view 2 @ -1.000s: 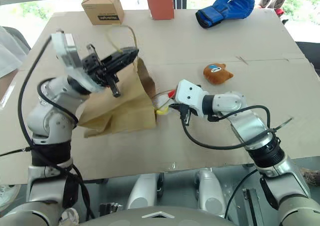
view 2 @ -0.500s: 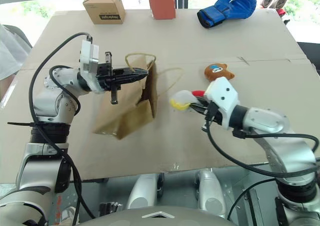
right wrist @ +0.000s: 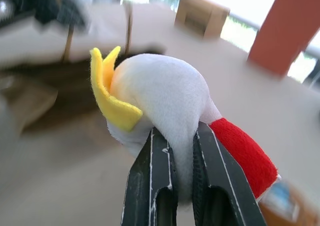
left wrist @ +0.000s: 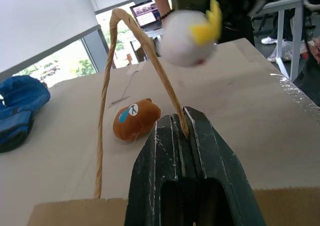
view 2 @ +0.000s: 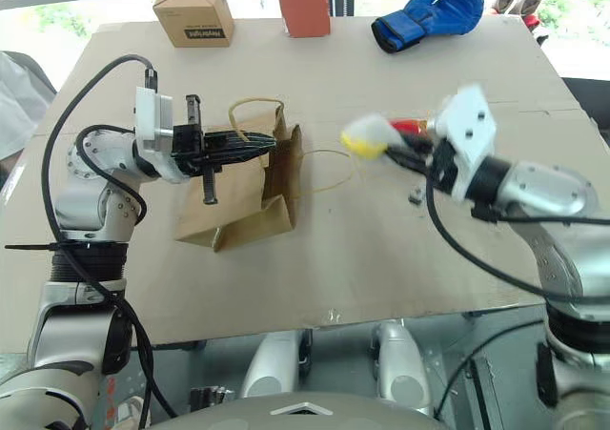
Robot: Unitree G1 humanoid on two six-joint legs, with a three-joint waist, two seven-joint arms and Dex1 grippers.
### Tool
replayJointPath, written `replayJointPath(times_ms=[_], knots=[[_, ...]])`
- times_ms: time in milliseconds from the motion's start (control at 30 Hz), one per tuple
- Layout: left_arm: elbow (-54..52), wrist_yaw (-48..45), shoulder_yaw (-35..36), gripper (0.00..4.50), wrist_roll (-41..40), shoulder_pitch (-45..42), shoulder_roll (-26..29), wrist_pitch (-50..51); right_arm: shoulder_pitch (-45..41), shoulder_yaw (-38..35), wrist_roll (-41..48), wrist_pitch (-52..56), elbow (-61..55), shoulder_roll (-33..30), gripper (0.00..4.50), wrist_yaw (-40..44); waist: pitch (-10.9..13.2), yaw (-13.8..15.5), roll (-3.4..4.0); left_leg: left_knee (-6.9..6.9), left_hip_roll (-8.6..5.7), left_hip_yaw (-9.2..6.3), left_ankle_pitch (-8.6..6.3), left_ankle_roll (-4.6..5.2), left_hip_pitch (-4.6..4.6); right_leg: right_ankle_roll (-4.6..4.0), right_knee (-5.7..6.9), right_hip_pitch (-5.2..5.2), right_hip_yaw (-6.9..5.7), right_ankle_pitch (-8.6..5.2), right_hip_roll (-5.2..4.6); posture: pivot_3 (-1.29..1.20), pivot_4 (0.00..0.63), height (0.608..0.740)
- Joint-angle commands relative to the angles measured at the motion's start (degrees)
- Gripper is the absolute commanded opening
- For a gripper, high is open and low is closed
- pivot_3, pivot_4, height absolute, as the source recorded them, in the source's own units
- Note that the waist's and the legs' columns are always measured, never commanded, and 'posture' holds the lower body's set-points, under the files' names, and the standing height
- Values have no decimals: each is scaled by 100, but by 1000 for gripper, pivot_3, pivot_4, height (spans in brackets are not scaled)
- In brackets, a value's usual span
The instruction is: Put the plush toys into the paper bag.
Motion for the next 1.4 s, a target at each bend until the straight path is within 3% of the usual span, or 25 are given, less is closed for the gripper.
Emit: replayJointPath(times_ms=[33,367,667,1133,1400], knots=[[-452,268,162,0,-253,14,-71,167,-370,854,-813,-948,762,165,29,-86,0,48,-1,-1,0,0,0,0,-4,0,0,-1,0,0,0,0,150,714],[-715,678,260,0,-459,49,-165,440,-836,2809,-2363,-3532,2953,994,29,599,1,42,0,1,-1,1,0,0,-6,12,3,-2,0,7,2,0,150,714],[-603,694,-84,0,-188,-57,-540,124,-1290,3512,-3117,-5174,3806,1499,29,1179,0,52,0,6,-1,0,1,0,-5,12,7,0,0,7,2,0,150,714],[1084,112,-471,0,483,-1090,-924,-948,-694,2867,-3066,-3985,2458,1276,29,1159,0,54,0,8,-1,0,1,-1,-3,-4,14,-1,-2,20,4,0,150,714],[1028,-232,-458,0,49,-1563,-1593,-813,-696,2943,-3381,-3941,3023,1548,29,805,0,48,0,10,-1,0,1,-1,-4,6,15,-1,-2,24,4,0,150,714]])
